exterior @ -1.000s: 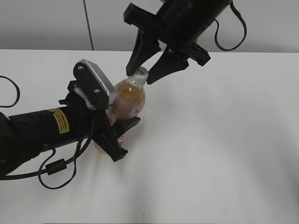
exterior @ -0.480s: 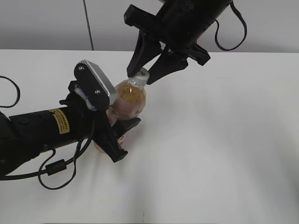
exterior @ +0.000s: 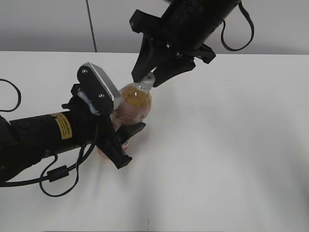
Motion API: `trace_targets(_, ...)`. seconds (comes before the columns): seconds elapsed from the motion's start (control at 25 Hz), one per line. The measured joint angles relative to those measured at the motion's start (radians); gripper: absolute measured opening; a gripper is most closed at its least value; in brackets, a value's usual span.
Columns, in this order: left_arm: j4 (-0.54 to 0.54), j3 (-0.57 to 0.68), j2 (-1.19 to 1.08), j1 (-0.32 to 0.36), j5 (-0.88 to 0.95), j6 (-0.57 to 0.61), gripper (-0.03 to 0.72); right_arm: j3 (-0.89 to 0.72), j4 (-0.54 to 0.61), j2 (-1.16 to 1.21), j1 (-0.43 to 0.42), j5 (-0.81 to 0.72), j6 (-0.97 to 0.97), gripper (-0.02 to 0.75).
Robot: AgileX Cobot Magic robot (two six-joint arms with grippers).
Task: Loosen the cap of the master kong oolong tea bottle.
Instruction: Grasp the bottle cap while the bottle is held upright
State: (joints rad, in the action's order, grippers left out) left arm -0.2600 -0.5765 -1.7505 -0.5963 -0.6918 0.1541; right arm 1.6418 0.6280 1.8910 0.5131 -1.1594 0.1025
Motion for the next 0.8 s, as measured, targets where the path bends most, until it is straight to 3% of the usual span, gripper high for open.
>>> trace_targets(0.36, 0.001, 0.0, 0.0, 0.0, -0.002, 0.001, 0.393, 0.0, -0.002, 0.0, 0.0, 0.008, 0.278, 0.286)
trace_targets(0.8, 0.013, 0.0, 0.0, 0.001, -0.003, 0.001, 0.393, 0.0, -0.001, 0.0, 0.002, 0.033, 0.952, 0.284)
